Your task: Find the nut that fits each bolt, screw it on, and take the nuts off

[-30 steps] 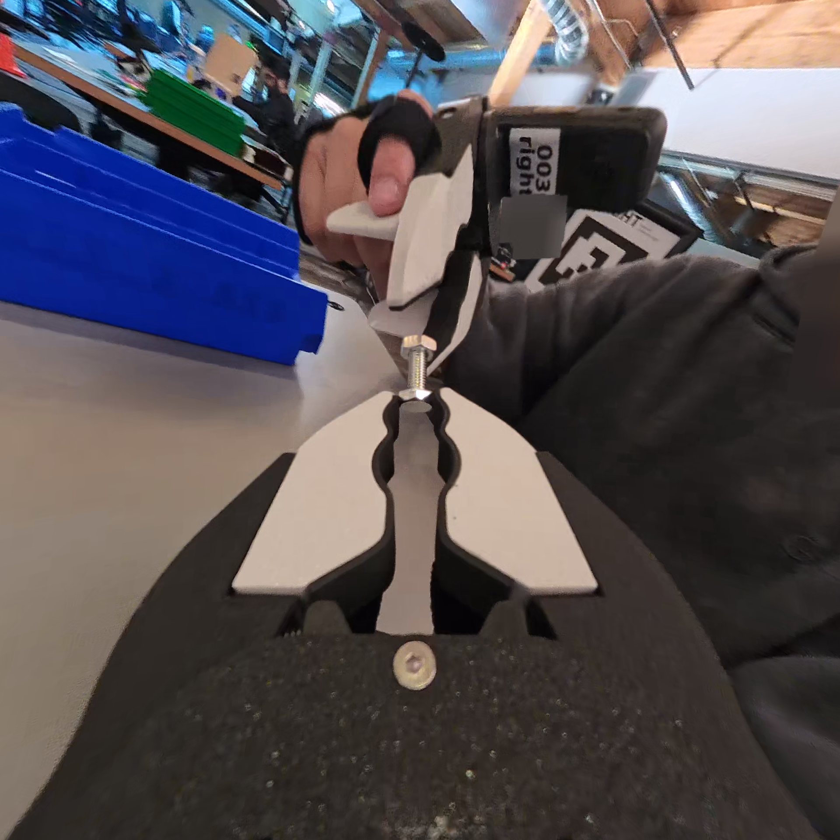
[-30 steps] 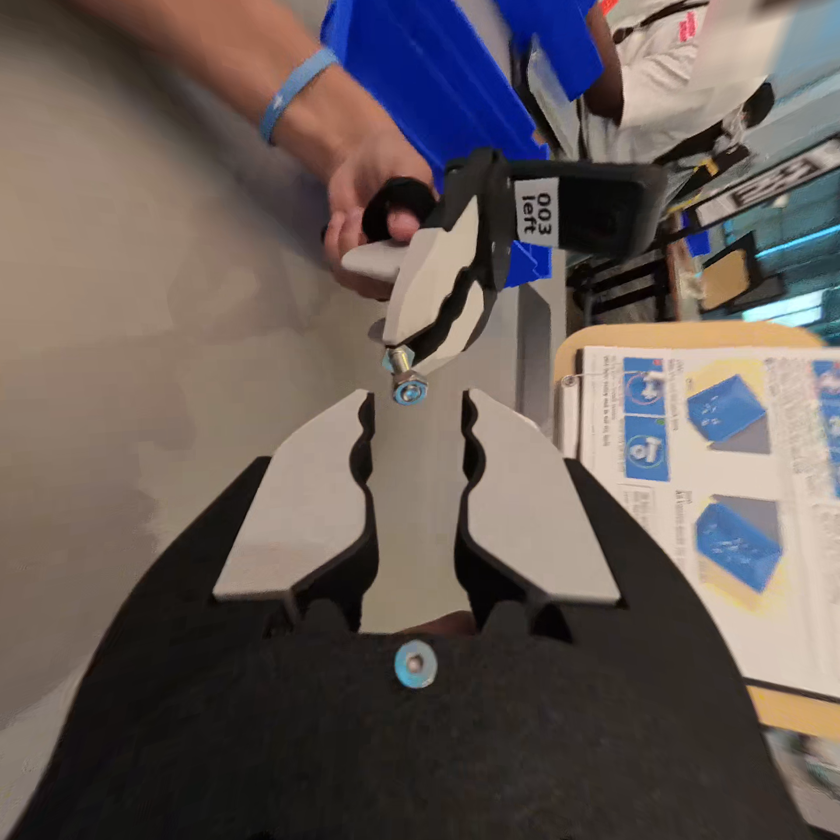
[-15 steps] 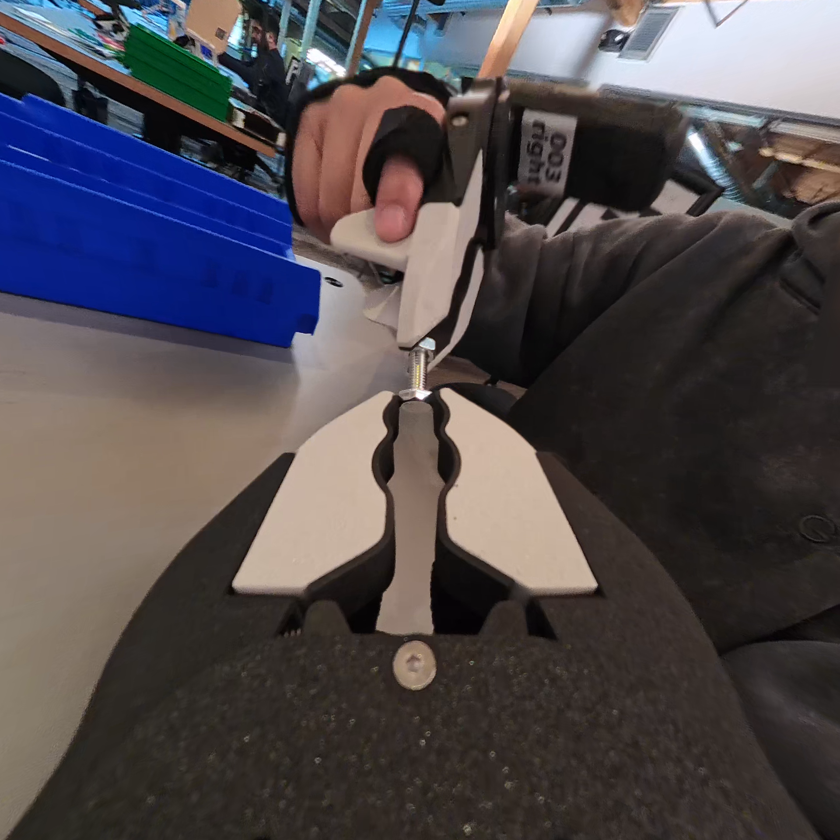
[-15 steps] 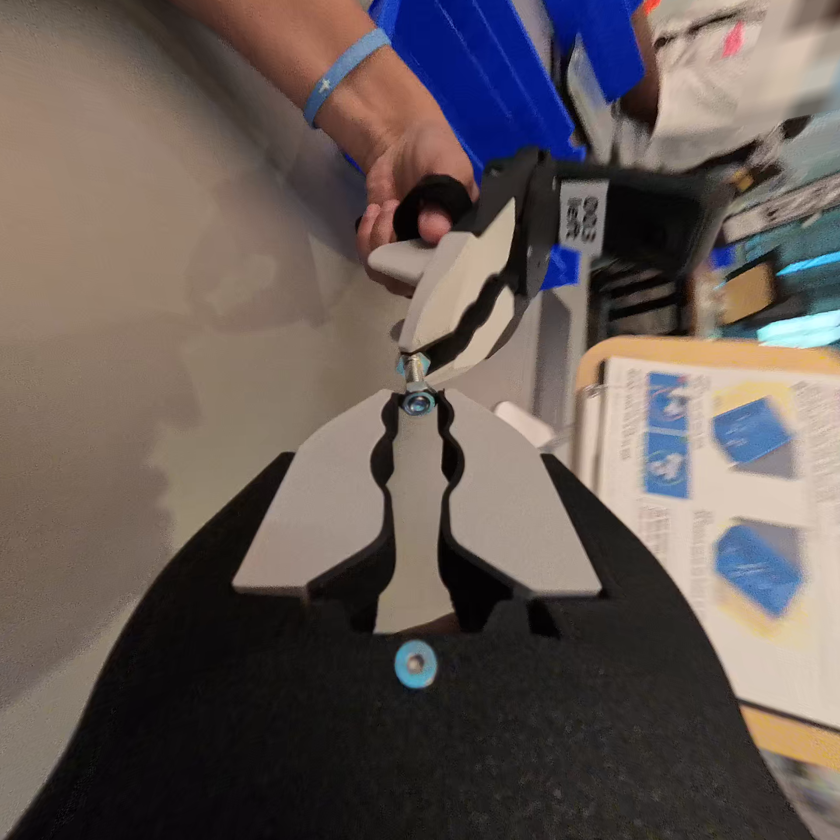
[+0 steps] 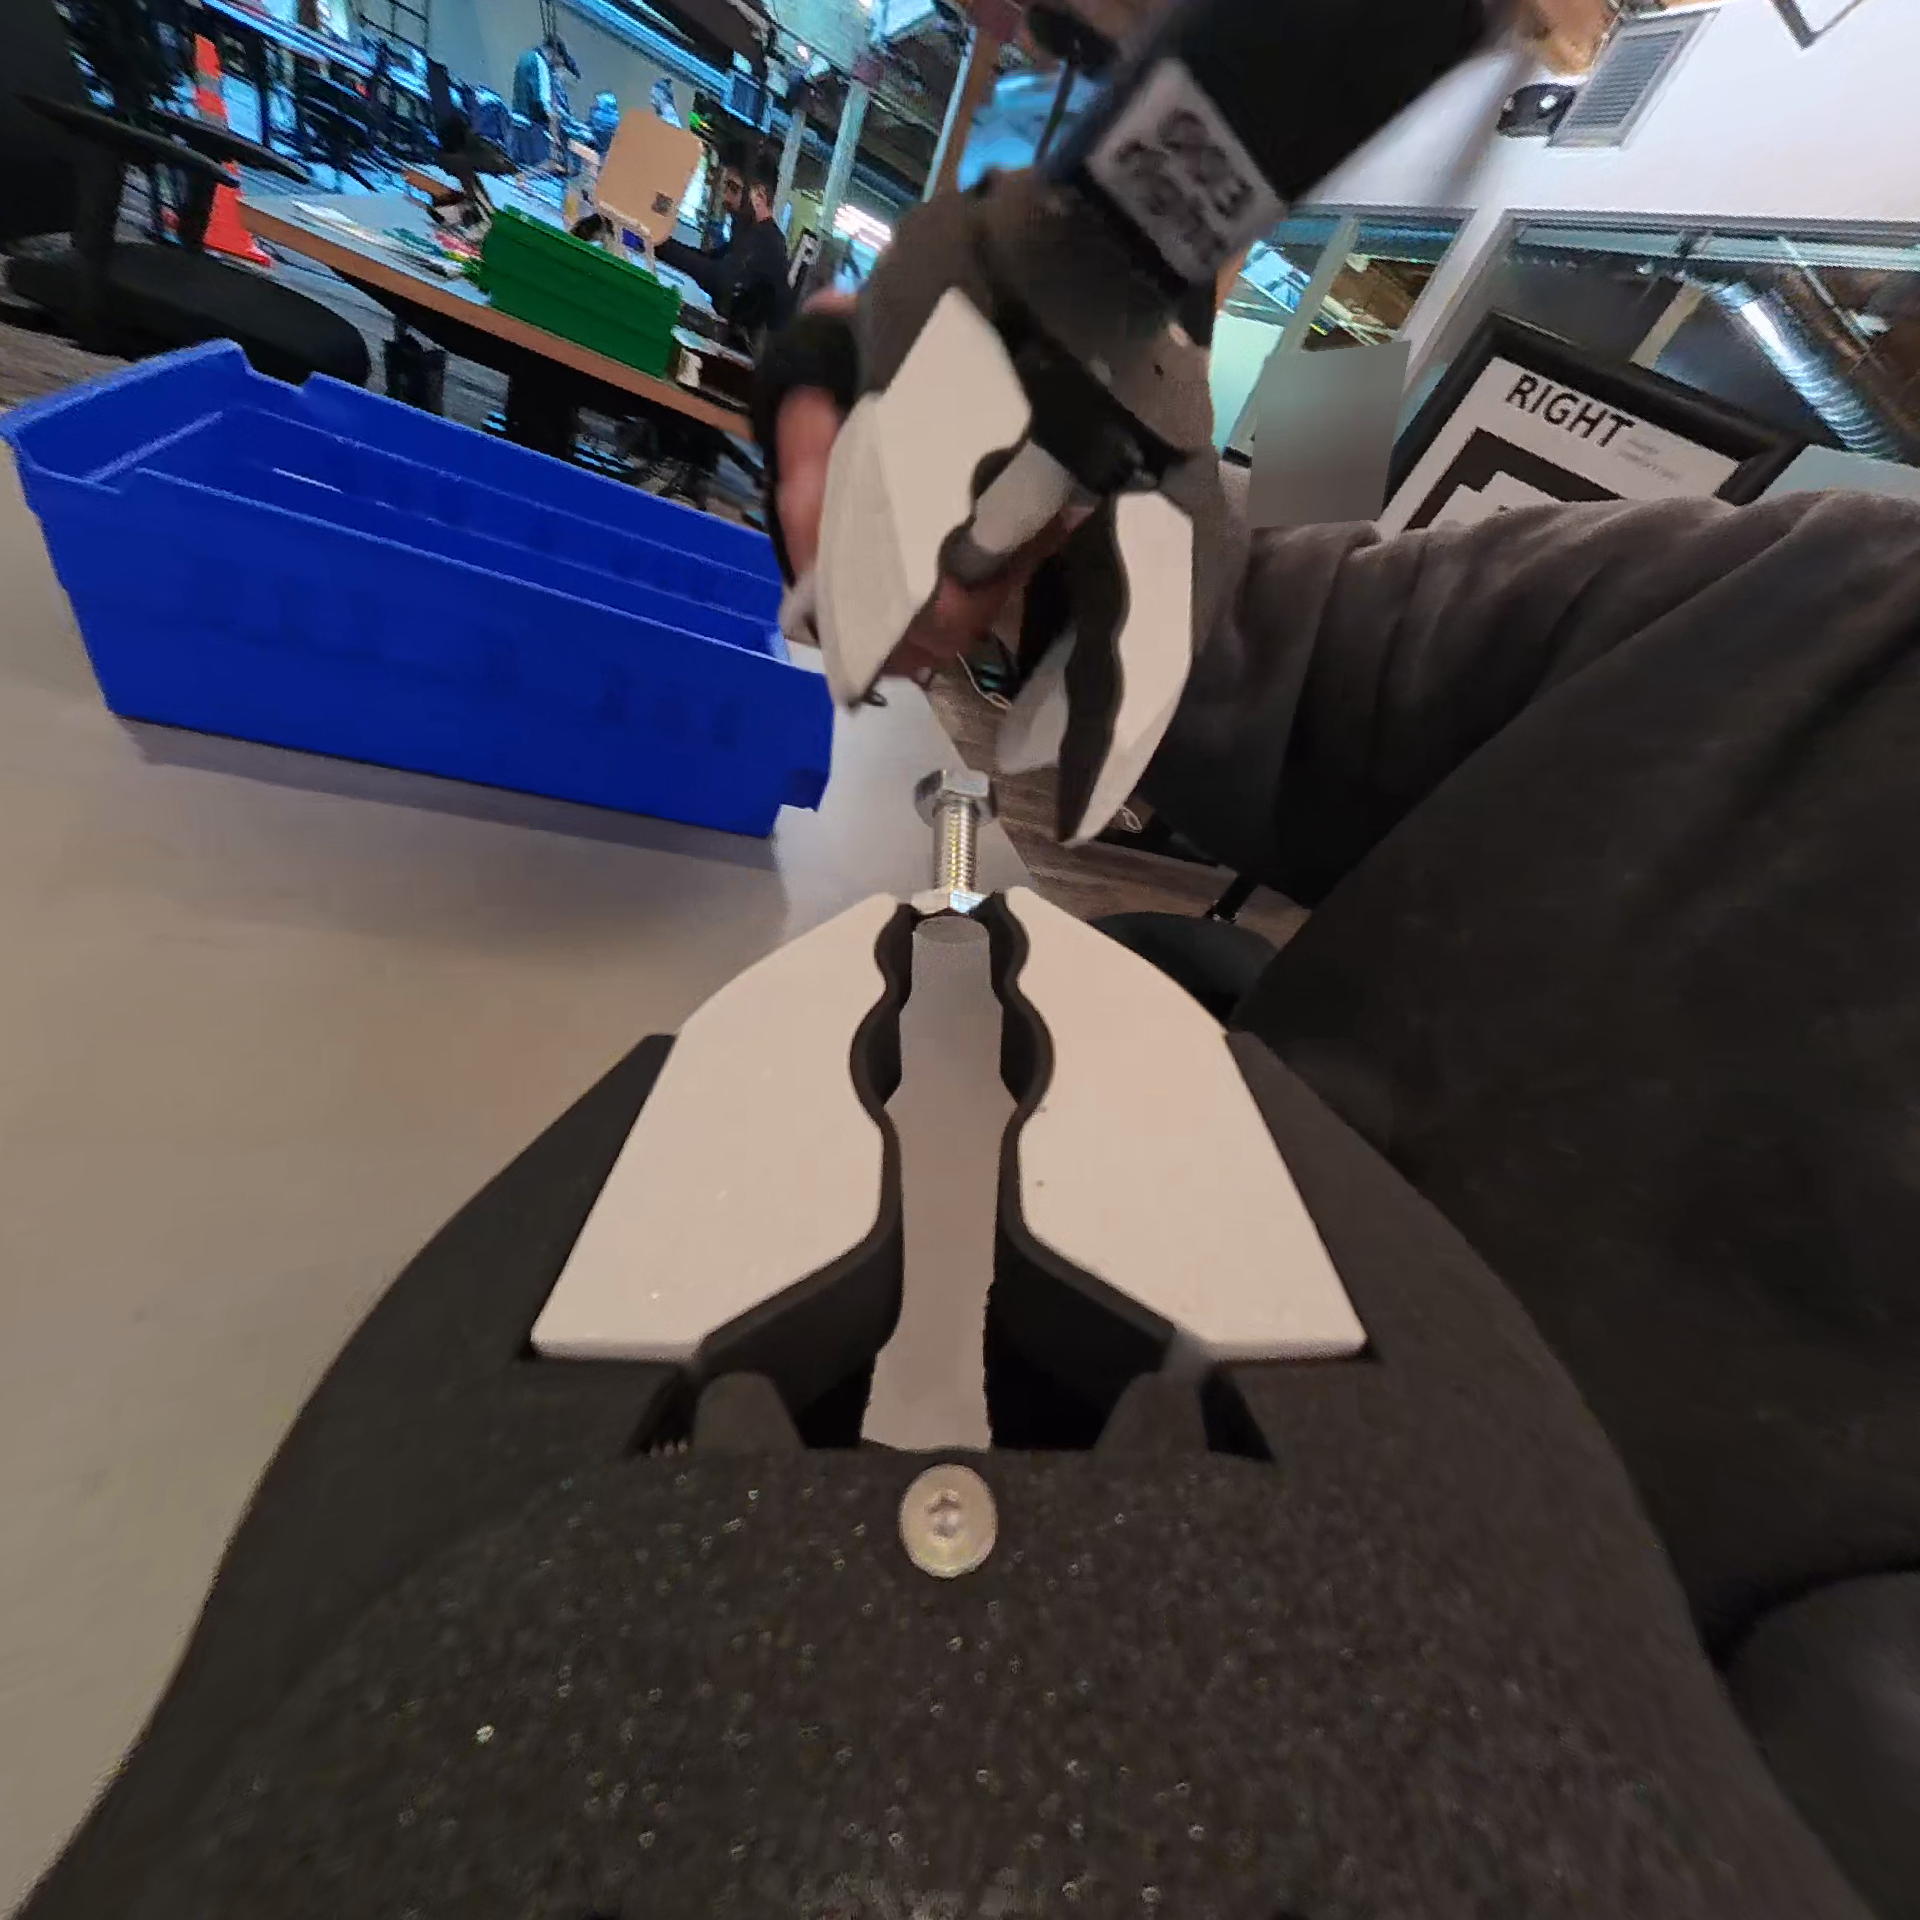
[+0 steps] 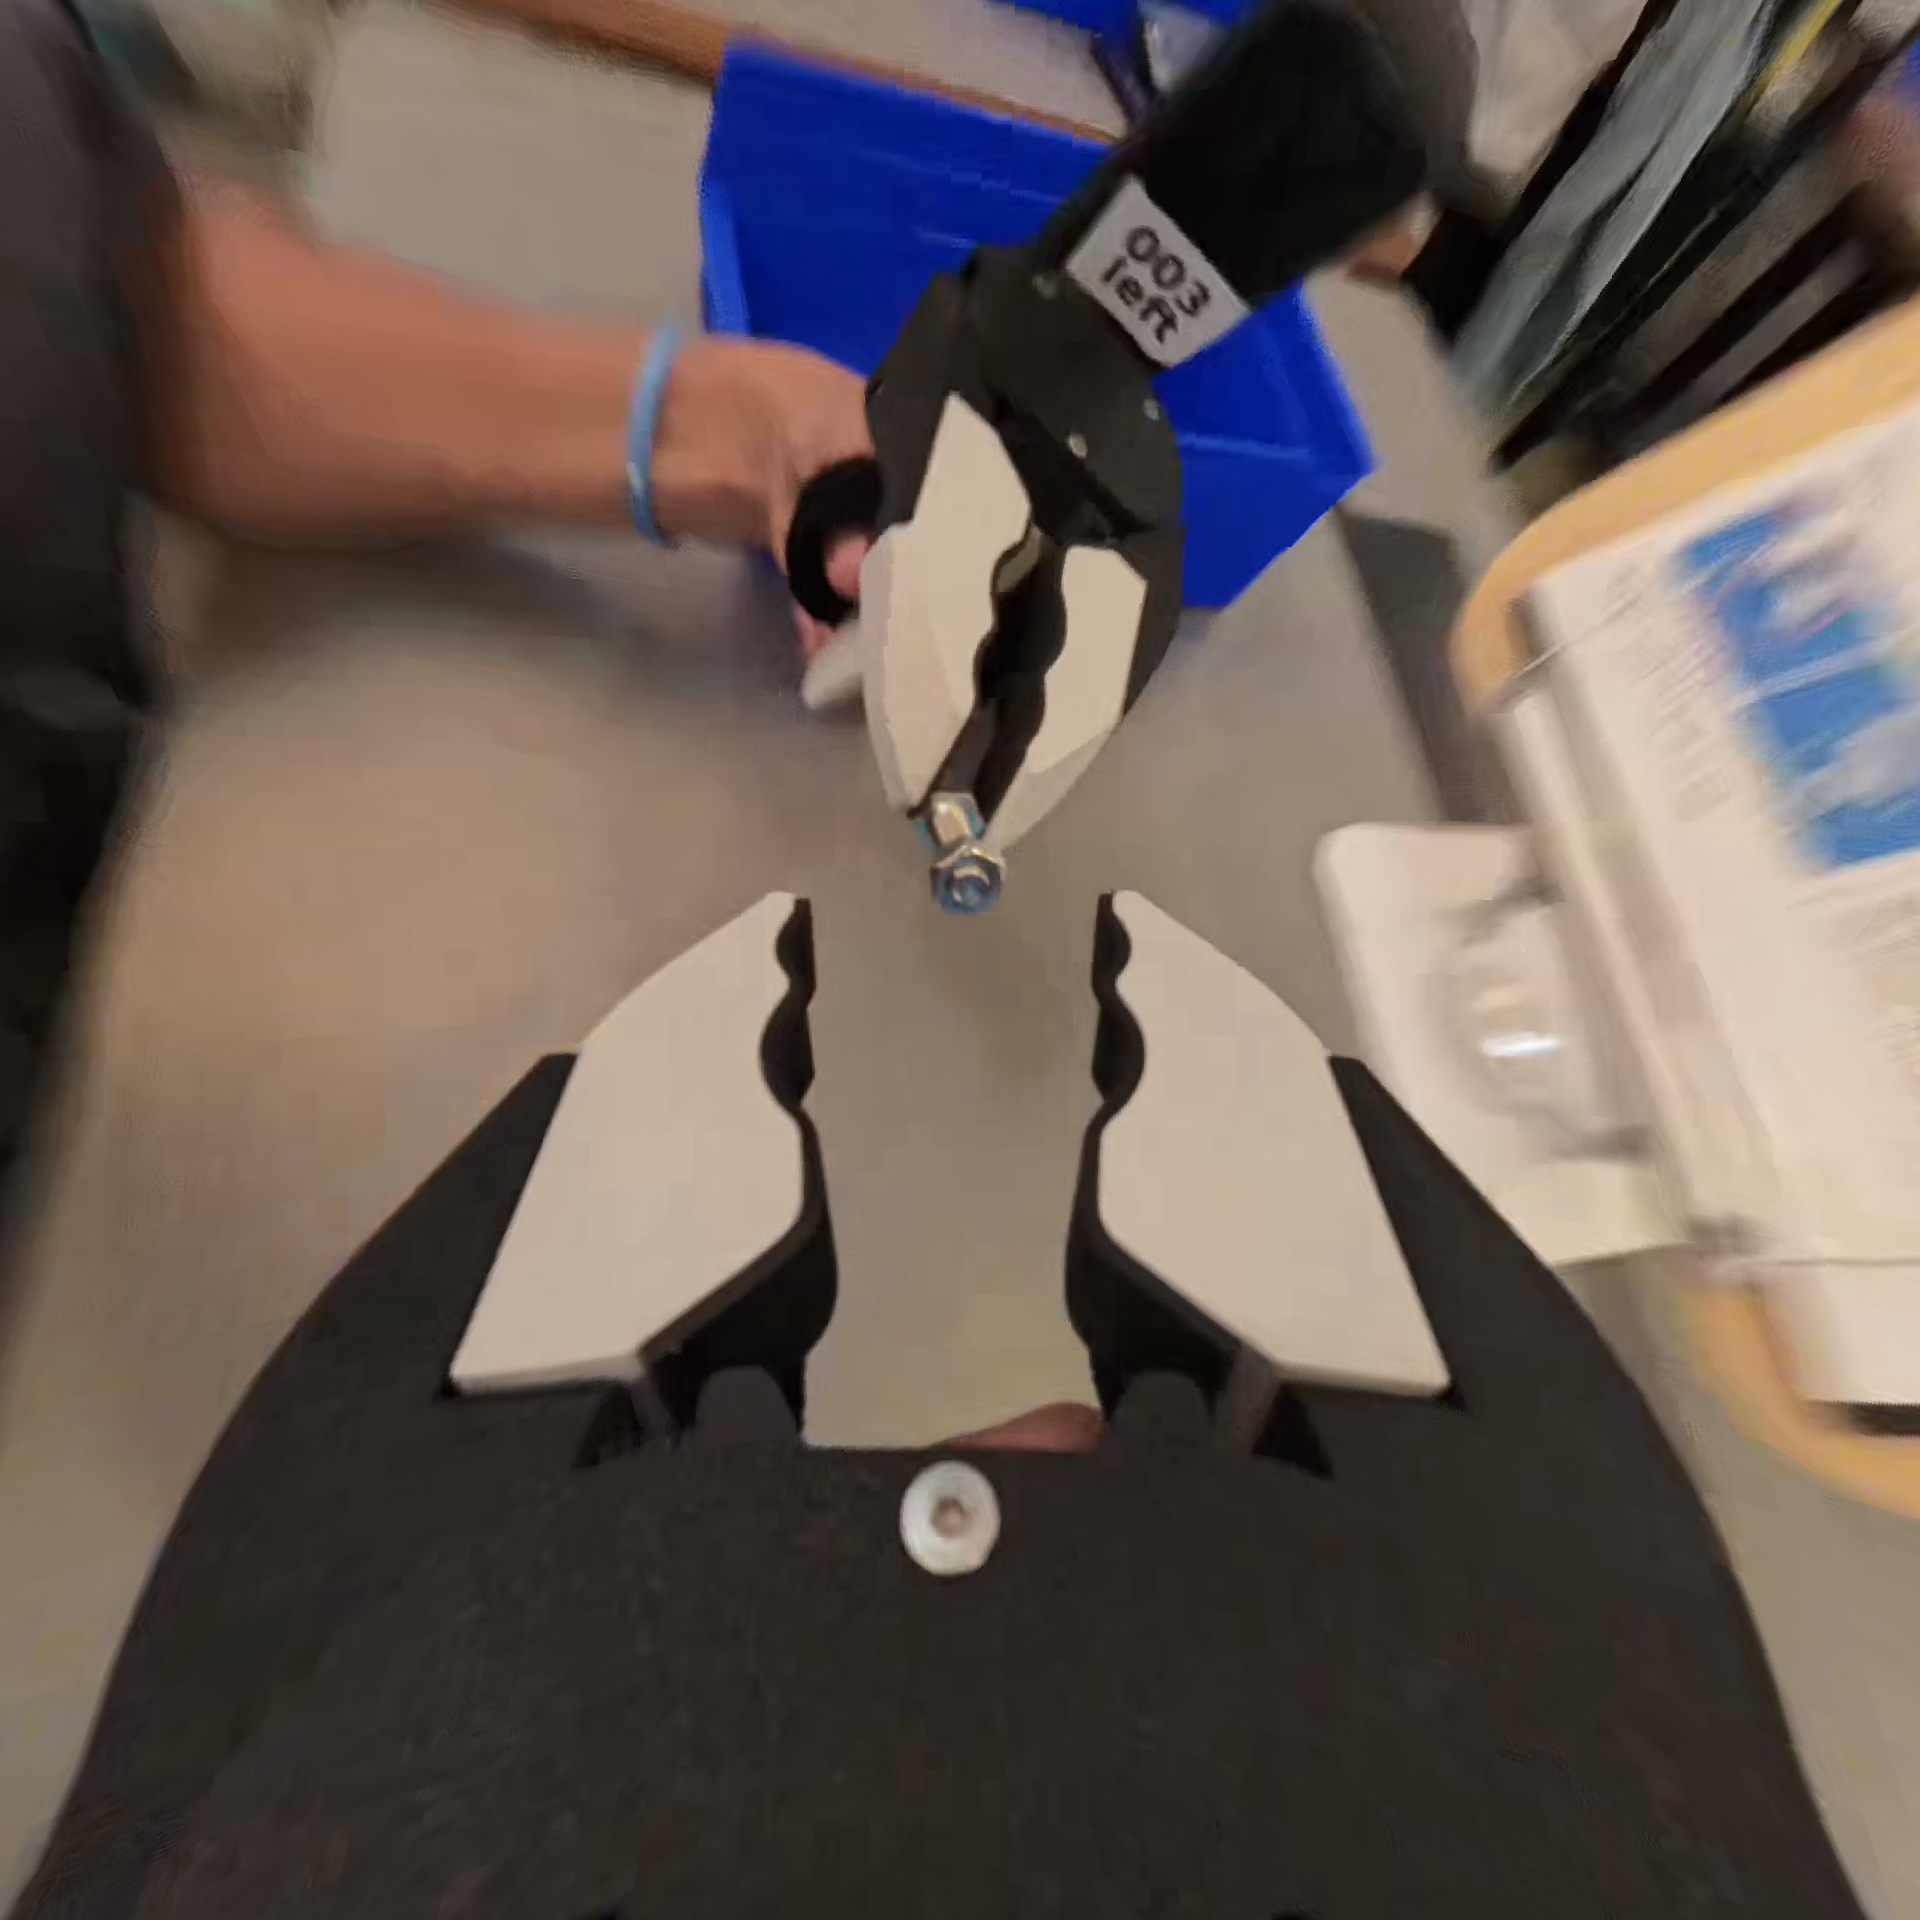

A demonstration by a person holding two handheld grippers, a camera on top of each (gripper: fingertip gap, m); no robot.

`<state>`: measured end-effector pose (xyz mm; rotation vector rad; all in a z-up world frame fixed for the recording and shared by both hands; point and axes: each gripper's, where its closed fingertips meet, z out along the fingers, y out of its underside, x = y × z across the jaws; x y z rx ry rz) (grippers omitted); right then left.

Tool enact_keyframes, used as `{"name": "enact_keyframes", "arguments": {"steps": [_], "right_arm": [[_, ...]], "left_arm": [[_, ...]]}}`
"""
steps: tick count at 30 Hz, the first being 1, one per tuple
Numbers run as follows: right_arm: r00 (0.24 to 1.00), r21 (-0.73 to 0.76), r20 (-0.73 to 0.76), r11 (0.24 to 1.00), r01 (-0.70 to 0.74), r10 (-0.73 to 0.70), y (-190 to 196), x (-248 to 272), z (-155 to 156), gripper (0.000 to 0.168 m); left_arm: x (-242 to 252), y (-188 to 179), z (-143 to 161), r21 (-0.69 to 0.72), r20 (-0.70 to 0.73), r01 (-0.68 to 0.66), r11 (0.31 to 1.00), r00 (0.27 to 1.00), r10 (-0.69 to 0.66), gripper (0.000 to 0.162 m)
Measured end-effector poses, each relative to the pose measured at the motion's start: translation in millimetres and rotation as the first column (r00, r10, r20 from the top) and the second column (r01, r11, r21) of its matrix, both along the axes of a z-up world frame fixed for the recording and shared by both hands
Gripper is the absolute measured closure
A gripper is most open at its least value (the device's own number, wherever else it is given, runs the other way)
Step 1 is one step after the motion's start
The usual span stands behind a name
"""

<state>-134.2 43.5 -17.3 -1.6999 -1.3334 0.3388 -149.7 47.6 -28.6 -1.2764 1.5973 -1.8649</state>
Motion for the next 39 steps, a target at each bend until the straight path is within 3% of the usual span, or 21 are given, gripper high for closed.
{"name": "enact_keyframes", "arguments": {"steps": [2,5,8,11,12,15,17,19,21,23,25,27,30,32,33,34,36,39], "right_arm": [[0.967,0.271,0.248,0.953,-0.133,0.064,-6,2,-5,0.118],[0.869,0.519,0.493,0.785,-0.339,0.049,-11,-3,-9,0.128],[0.839,0.553,0.543,0.741,-0.382,0.027,-6,-8,-15,0.132],[0.82,0.552,0.57,0.712,-0.435,0.058,-9,-10,-18,0.153],[0.82,0.538,0.569,0.727,-0.427,0.061,-8,-10,-18,0.153],[0.881,0.424,0.464,0.852,-0.308,0.087,-3,-9,-21,0.154],[0.947,0.233,0.31,0.958,-0.166,0.089,-1,-8,-22,0.154],[0.997,-0.023,0.069,0.999,-0.043,0.044,0,-11,-14,0.154],[0.982,-0.316,-0.168,0.948,0.032,-0.089,5,-13,-4,0.154],[0.926,-0.533,-0.287,0.844,0.057,-0.244,9,-13,-1,0.153],[0.88,-0.645,-0.326,0.762,0.06,-0.345,9,-14,-3,0.153],[0.843,-0.675,-0.396,0.737,0.0,-0.363,6,-16,4,0.153],[0.902,-0.478,-0.388,0.878,-0.021,-0.191,2,-12,10,0.131],[0.972,-0.179,-0.234,0.984,-0.02,-0.023,-4,-8,9,0.125],[0.995,-0.011,-0.092,1.0,-0.025,0.024,-4,-4,5,0.124],[0.997,0.148,0.046,0.987,-0.068,0.061,-7,-3,1,0.122],[0.955,0.421,0.287,0.885,-0.199,0.078,-12,-4,-1,0.129],[0.866,0.58,0.5,0.728,-0.365,0.035,-14,-9,-4,0.129]], "left_arm": [[-1,-3,-2,-0.006,-0.008,0.023,1.0,1.0,-0.023,0.148],[-2,-11,-5,-0.004,-0.025,0.065,0.998,0.998,-0.065,0.148],[-2,-17,-8,0.01,-0.044,0.09,0.996,0.995,-0.089,0.148],[0,-18,-12,0.026,-0.064,0.088,0.996,0.994,-0.086,0.148],[0,-18,-13,0.029,-0.066,0.083,0.996,0.995,-0.08,0.148],[2,-13,-14,0.039,-0.065,0.054,0.998,0.997,-0.052,0.148],[2,-9,-13,0.056,-0.056,0.03,0.998,0.998,-0.027,0.148],[1,-7,-6,0.054,-0.022,0.013,0.998,1.0,-0.012,0.148],[2,-2,2,0.055,0.016,-0.025,0.998,1.0,0.024,0.148],[2,2,5,0.075,0.032,-0.061,0.995,0.998,0.059,0.148],[2,4,5,0.087,0.033,-0.07,0.994,0.997,0.068,0.148],[0,2,10,0.048,0.053,-0.048,0.998,0.998,0.045,0.148],[-4,-3,13,0.004,0.063,0.0,1.0,0.998,0.0,0.148],[-5,-4,12,-0.007,0.058,0.019,1.0,0.998,-0.018,0.148],[-5,-4,12,-0.014,0.058,0.025,1.0,0.998,-0.024,0.148],[-6,-6,12,-0.021,0.058,0.038,0.999,0.998,-0.037,0.148],[-8,-10,11,-0.023,0.049,0.067,0.998,0.997,-0.066,0.148],[-10,-17,6,-0.011,0.026,0.103,0.995,0.994,-0.102,0.148]]}}
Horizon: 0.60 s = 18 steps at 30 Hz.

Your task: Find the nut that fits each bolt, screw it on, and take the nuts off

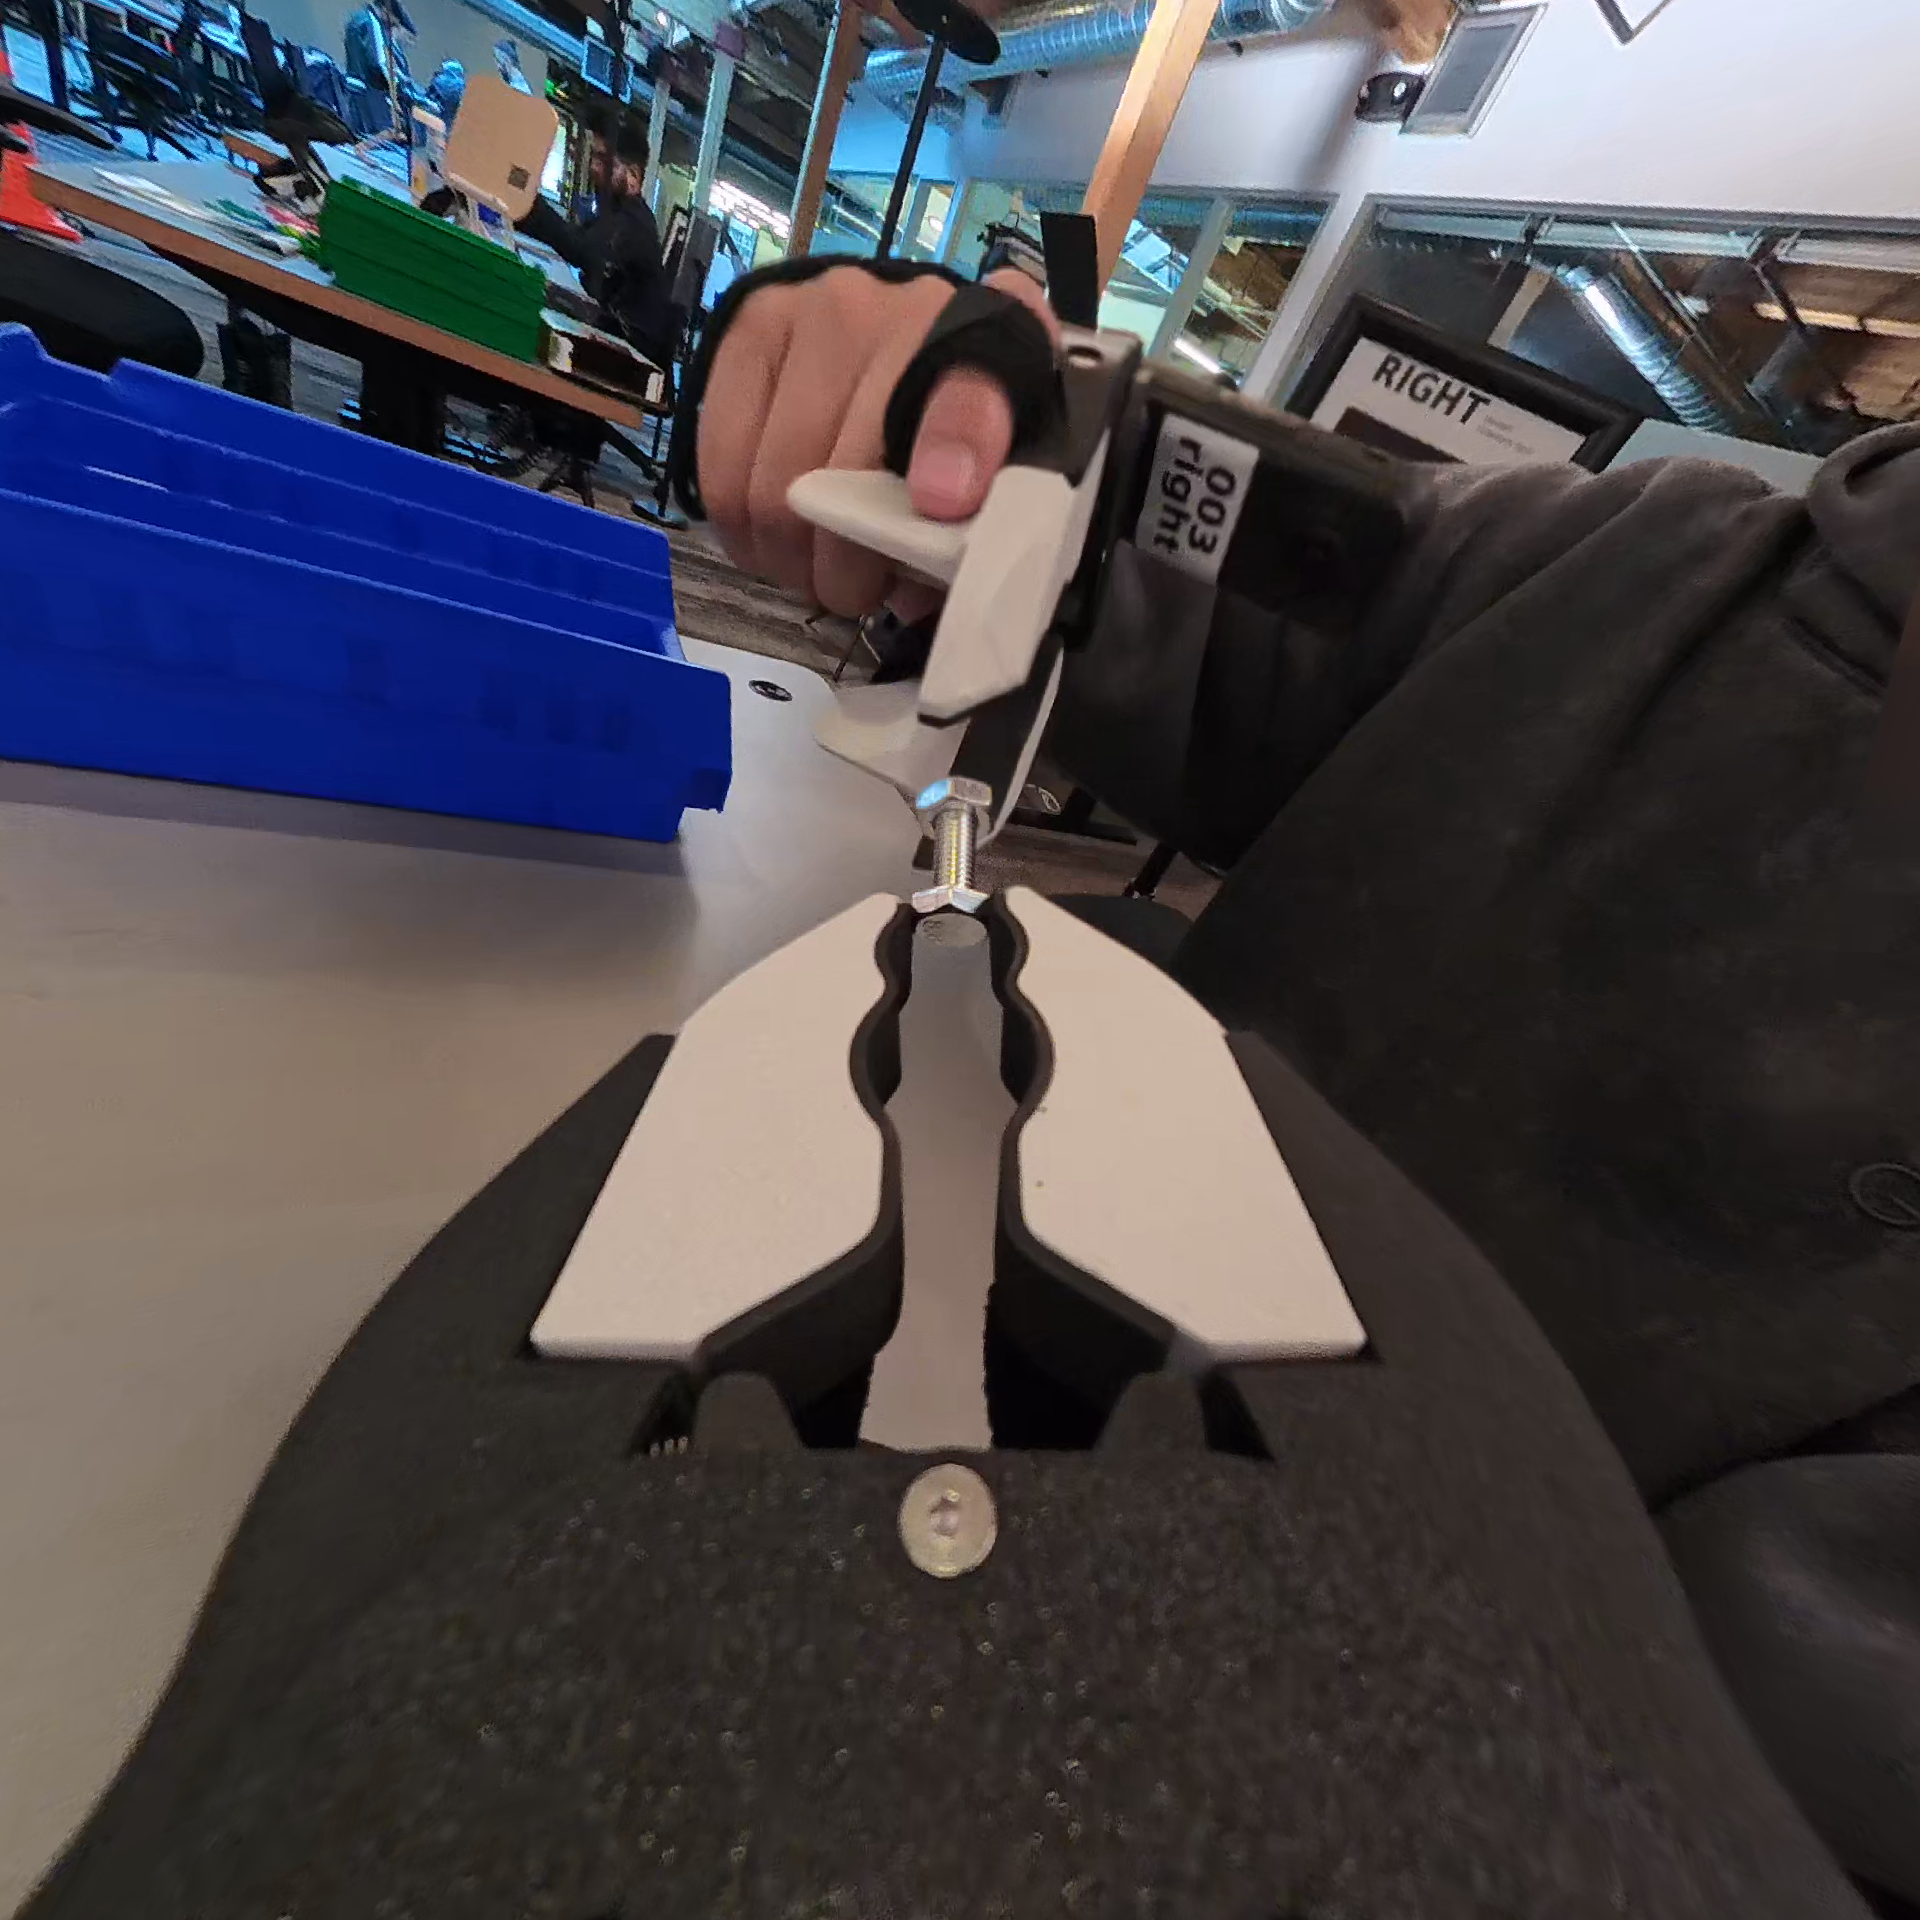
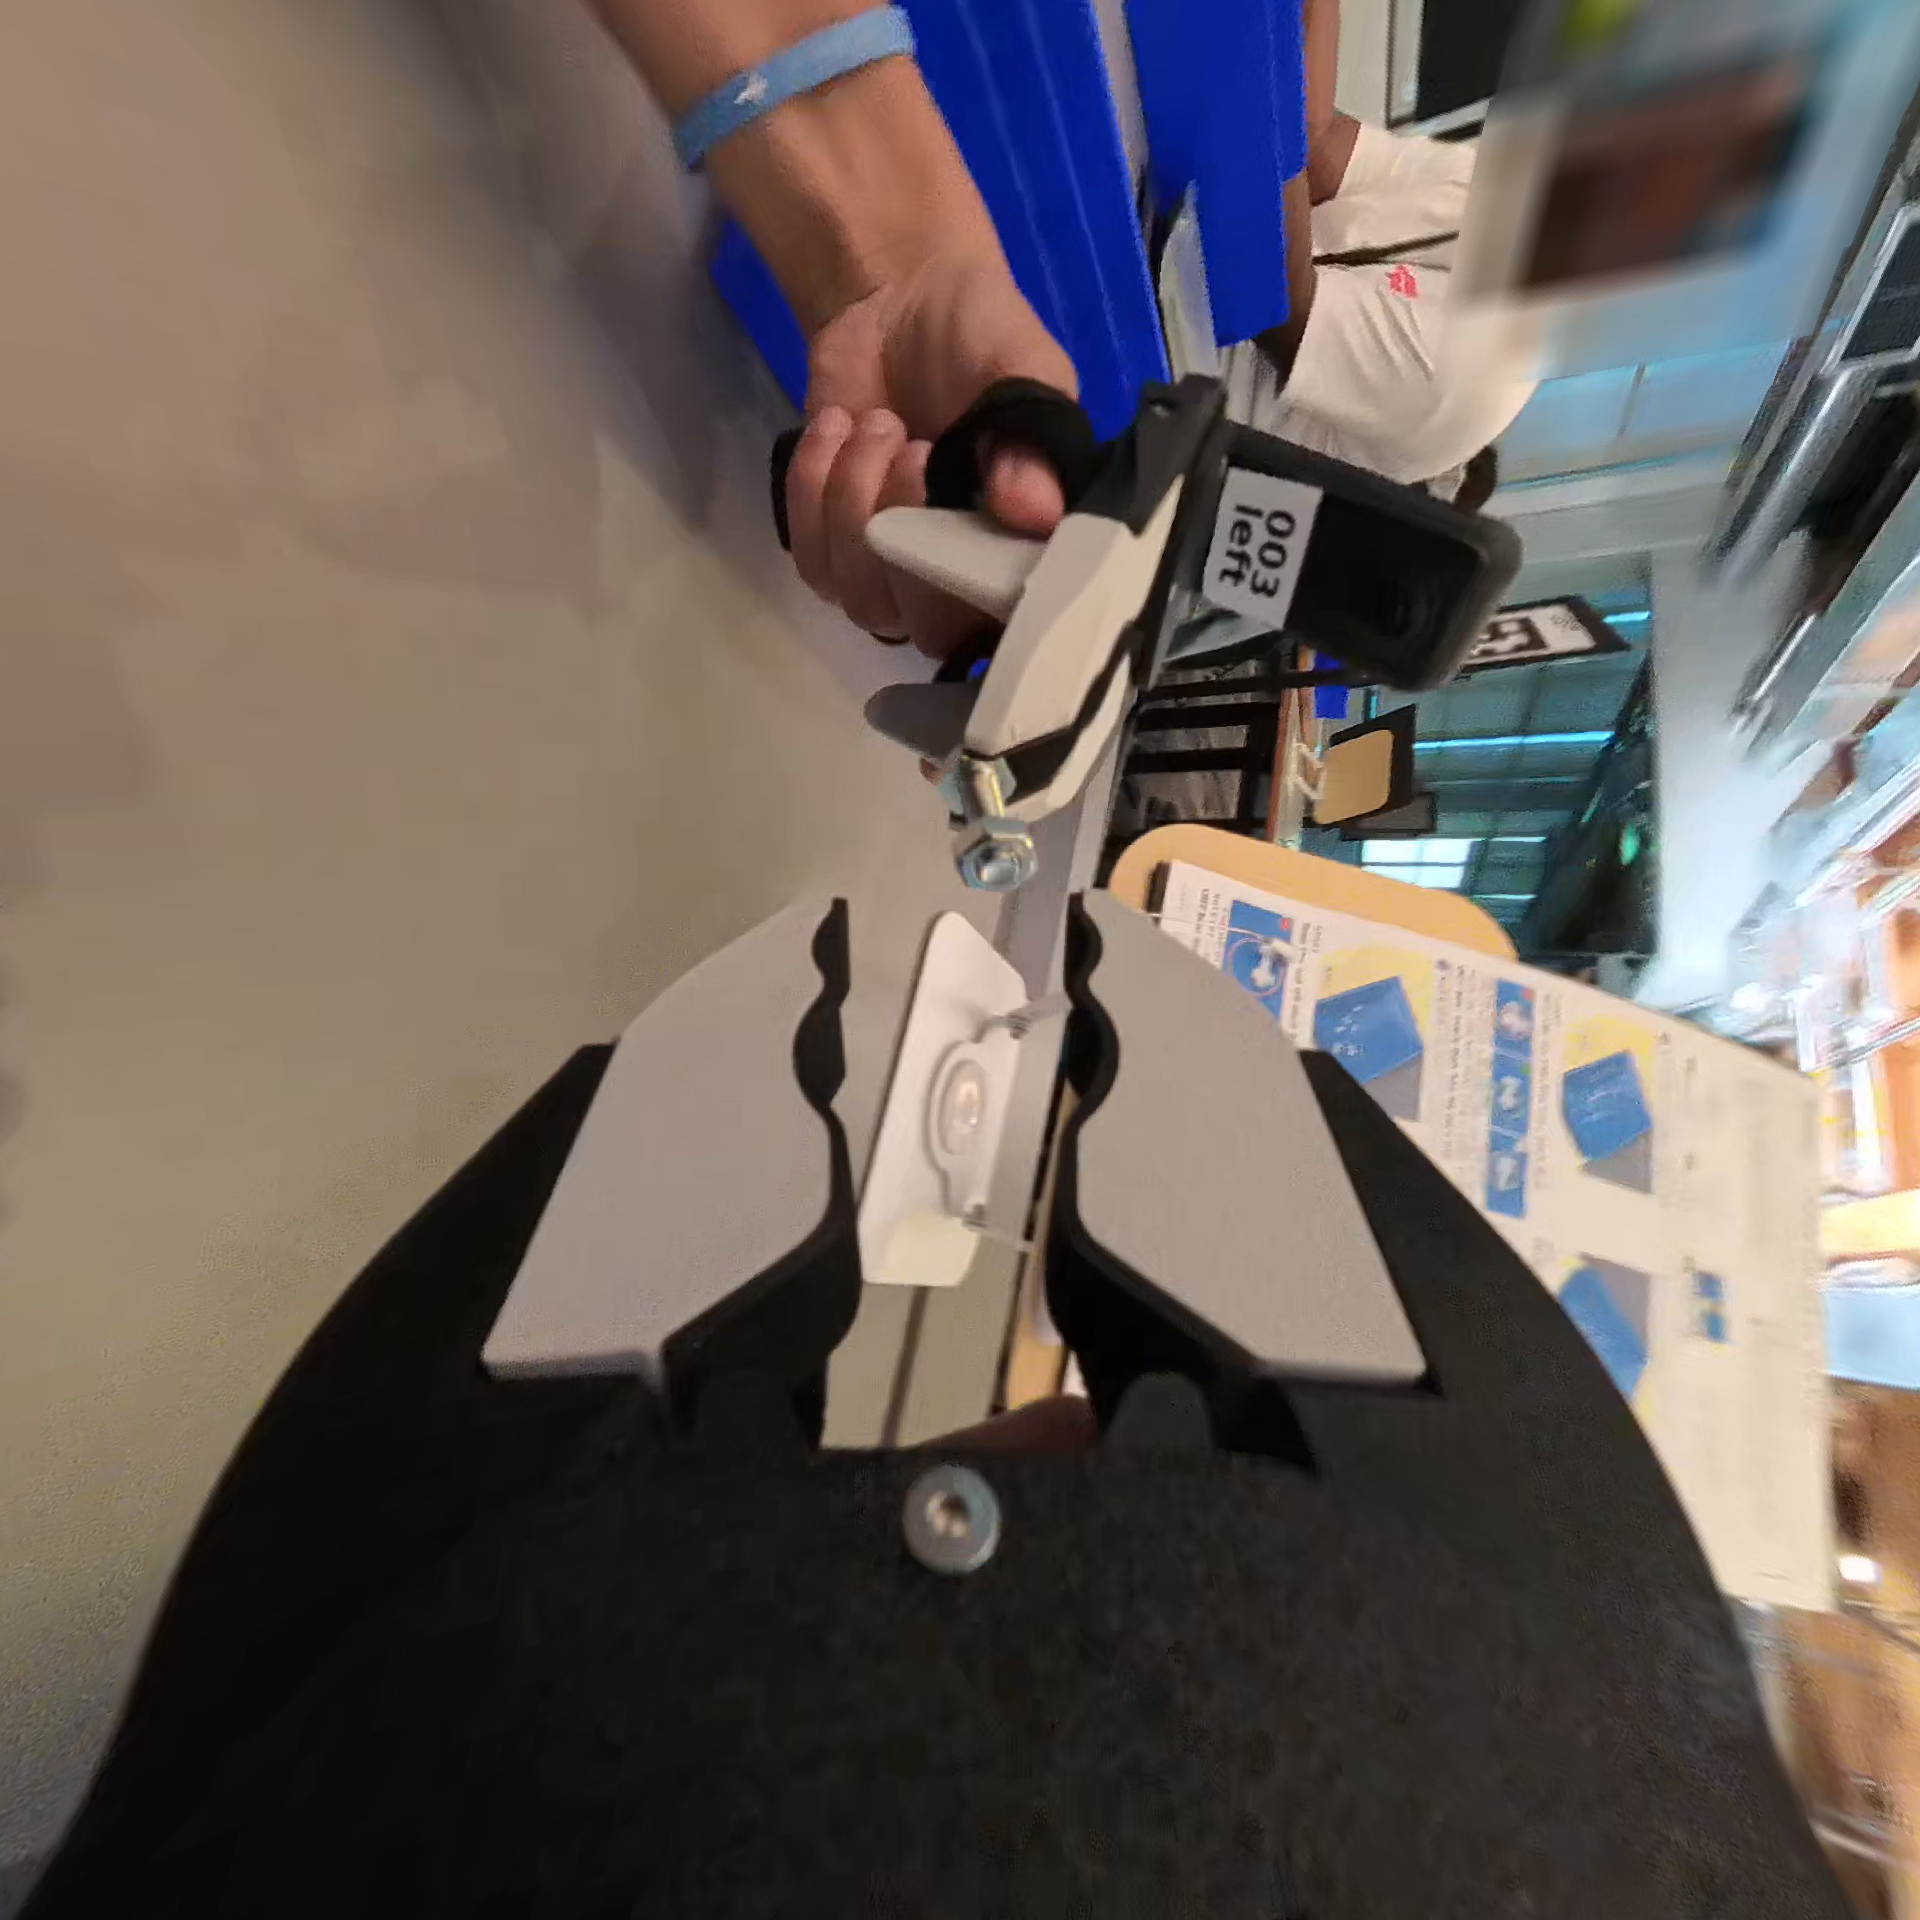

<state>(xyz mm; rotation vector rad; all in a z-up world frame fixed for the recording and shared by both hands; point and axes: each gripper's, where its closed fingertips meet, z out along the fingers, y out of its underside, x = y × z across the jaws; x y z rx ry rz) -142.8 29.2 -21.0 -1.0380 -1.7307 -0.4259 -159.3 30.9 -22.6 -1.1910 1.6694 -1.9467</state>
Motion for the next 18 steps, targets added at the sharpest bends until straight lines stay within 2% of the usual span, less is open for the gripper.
{"name": "enact_keyframes", "arguments": {"steps": [2,7,10,12,15,18], "right_arm": [[0.999,0.036,0.039,0.999,-0.019,0.018,1,-4,-2,0.128],[0.998,0.018,0.044,0.998,-0.054,0.054,0,-8,0,0.154],[0.999,-0.064,0.023,0.998,-0.028,0.029,0,-7,-6,0.154],[0.999,-0.181,-0.039,0.983,0.014,-0.022,2,-5,-9,0.154],[0.951,-0.462,-0.249,0.885,0.05,-0.184,7,-4,-5,0.154],[0.828,-0.721,-0.391,0.693,-0.004,-0.401,13,-3,-2,0.154]], "left_arm": [[1,-3,-2,0.001,-0.009,0.014,1.0,1.0,-0.014,0.148],[2,-6,-4,0.008,-0.019,0.022,1.0,1.0,-0.022,0.149],[2,-5,-8,0.029,-0.037,0.016,0.999,0.999,-0.015,0.148],[4,-3,-10,0.043,-0.043,-0.002,0.999,0.999,0.004,0.149],[6,3,-4,0.045,-0.011,-0.051,0.998,0.999,0.051,0.148],[9,12,0,0.077,0.016,-0.122,0.99,0.993,0.121,0.148]]}}
